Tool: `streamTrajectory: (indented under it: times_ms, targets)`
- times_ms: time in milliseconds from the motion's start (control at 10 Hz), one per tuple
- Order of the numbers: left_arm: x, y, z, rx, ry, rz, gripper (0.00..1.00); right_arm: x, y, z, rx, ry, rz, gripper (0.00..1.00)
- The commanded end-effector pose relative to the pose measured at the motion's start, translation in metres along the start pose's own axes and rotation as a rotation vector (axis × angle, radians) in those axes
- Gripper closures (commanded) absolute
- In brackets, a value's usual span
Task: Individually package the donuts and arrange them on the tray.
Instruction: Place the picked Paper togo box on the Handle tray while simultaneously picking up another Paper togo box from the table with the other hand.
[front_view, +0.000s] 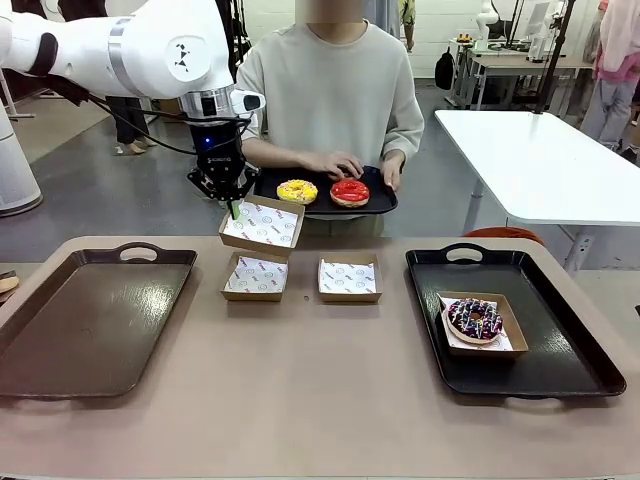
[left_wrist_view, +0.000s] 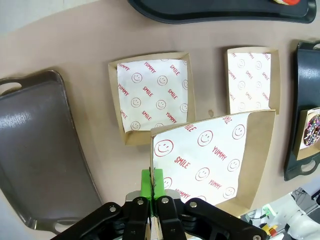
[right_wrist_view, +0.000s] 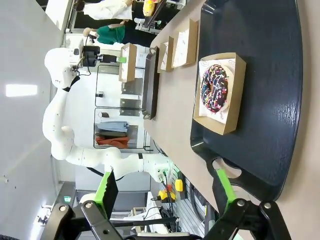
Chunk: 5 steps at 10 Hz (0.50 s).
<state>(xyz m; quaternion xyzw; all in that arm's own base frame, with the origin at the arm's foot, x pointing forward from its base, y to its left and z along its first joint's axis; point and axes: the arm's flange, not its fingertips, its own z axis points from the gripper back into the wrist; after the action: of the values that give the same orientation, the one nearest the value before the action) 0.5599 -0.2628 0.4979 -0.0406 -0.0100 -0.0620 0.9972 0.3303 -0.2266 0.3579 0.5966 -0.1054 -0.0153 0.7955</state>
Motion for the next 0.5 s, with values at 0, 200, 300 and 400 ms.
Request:
streamTrajectory:
  times_ms: [0,200,300,400]
  targets:
    - [-0.0073,0.0002,0.0026,0.004,0.0,-0.002,1.0,0.0006,0.0001,0.0008,0.0,-0.001,0.001,0.0]
    - [-0.0073,0.0002,0.0026,0.004,0.0,-0.002,1.0,0.0006,0.0001,0.0008,0.0,-0.001,0.001,0.0]
    - [-0.0073,0.0002,0.0026,0.004,0.0,-0.002,1.0,0.0006,0.0001,0.0008,0.0,-0.001,0.001,0.0]
    - [-0.0073,0.0002,0.0026,0.004,0.0,-0.002,1.0,0.0006,0.0001,0.0008,0.0,-0.001,0.001,0.0]
